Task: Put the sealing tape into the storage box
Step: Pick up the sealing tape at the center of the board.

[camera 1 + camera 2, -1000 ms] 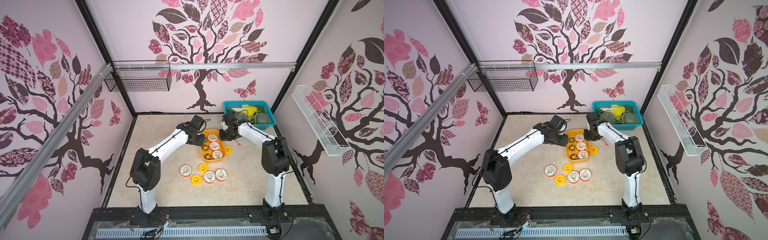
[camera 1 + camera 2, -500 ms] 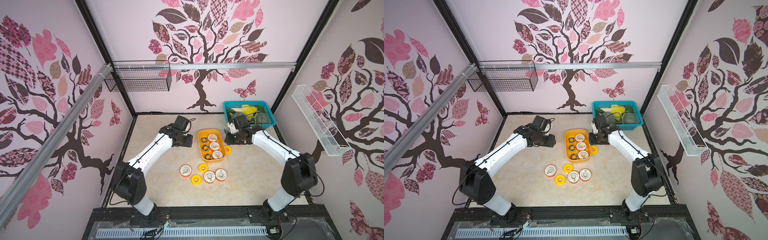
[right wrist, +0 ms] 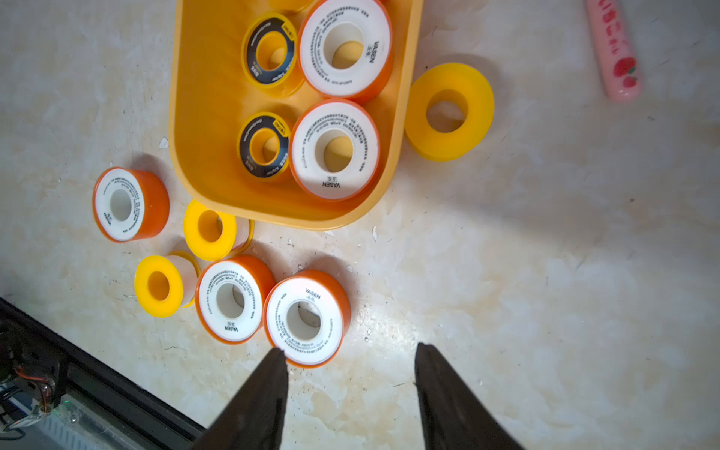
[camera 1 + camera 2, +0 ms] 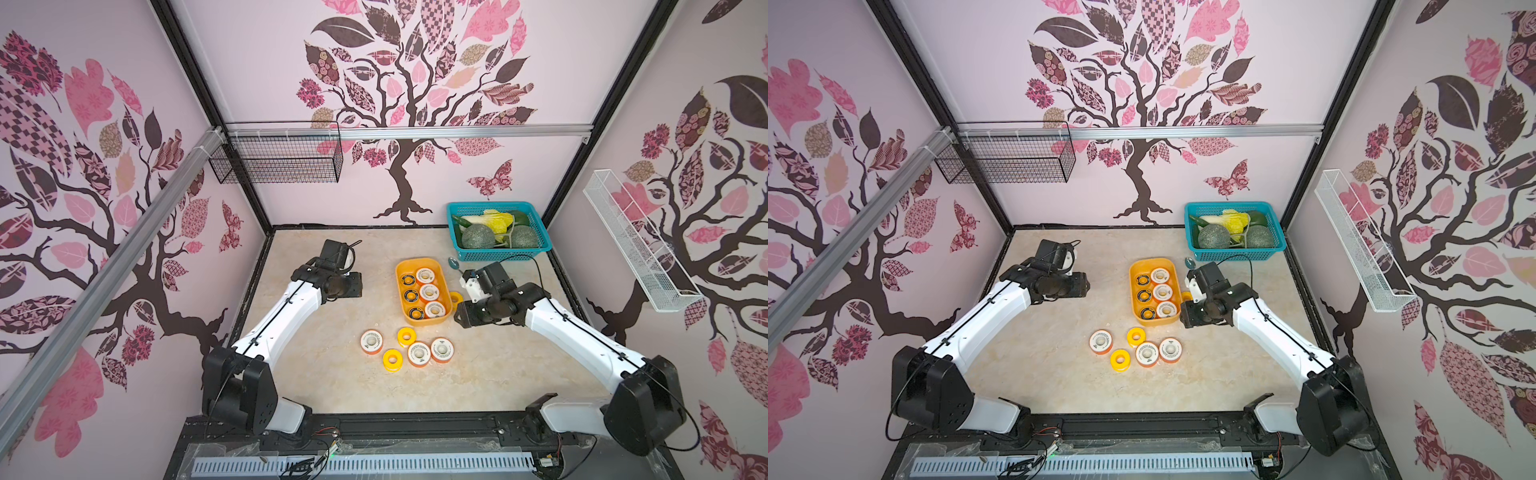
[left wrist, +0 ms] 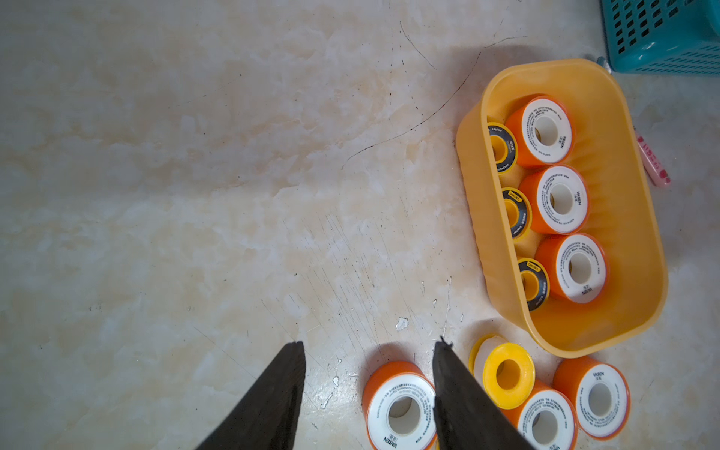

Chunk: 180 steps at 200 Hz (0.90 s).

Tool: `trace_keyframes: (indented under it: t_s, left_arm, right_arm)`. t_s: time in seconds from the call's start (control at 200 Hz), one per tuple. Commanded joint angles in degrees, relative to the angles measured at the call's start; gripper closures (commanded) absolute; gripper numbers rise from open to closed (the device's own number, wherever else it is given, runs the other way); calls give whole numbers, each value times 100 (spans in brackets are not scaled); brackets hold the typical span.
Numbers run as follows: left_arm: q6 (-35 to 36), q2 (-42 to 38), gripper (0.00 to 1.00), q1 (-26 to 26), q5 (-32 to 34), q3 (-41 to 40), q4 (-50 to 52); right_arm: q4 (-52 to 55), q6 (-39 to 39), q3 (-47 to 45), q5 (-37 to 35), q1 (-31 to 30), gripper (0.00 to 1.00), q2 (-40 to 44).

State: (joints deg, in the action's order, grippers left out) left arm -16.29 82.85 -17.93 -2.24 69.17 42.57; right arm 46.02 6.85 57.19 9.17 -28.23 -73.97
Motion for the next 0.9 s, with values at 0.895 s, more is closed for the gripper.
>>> trace_keyframes:
  t_s: [0.895]
  left_arm:
    - [-14, 36, 43, 71, -37, 83, -49]
  right_arm:
    - [-99, 66, -303, -833, -2078, 16, -1273]
